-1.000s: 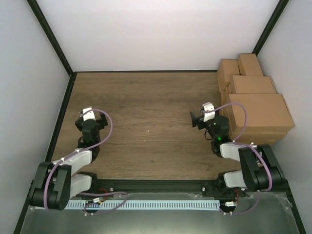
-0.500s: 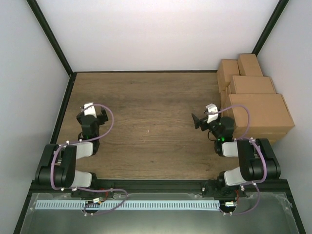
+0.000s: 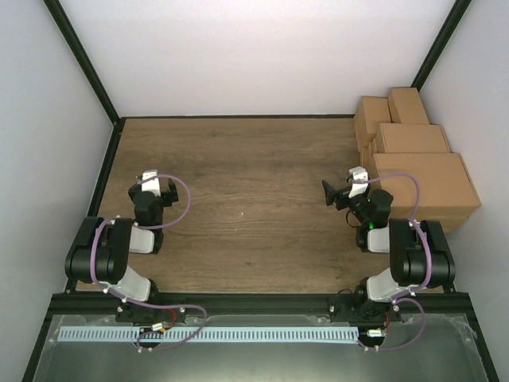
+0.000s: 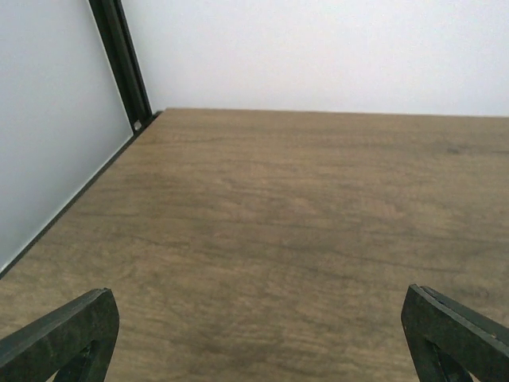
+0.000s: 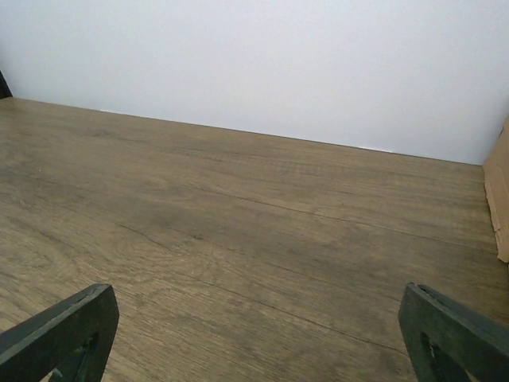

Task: Fold the paper box

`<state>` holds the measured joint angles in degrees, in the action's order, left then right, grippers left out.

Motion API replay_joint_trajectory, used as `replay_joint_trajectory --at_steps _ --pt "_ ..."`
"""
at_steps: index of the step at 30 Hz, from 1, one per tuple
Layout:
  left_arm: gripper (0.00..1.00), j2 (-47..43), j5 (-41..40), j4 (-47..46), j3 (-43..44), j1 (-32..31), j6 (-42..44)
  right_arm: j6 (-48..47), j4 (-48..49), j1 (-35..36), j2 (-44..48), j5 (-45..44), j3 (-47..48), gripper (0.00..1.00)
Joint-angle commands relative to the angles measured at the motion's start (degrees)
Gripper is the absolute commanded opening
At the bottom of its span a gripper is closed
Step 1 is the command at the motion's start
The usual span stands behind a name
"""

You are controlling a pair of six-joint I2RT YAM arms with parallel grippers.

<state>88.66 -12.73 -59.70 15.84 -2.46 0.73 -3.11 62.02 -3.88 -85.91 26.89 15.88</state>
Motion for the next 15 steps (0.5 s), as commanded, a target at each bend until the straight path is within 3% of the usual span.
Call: replay_joint_trajectory --at_steps 1,15 --pt "1.0 -0.4 1.7 -6.2 0.0 0.4 0.6 0.2 2.9 0.3 -0.2 0.1 0.5 1.0" --pt "1.0 -0.3 1.7 -6.0 0.2 0.3 0.5 -0.9 4.9 1.8 0.3 -1.5 -1.1 1.0"
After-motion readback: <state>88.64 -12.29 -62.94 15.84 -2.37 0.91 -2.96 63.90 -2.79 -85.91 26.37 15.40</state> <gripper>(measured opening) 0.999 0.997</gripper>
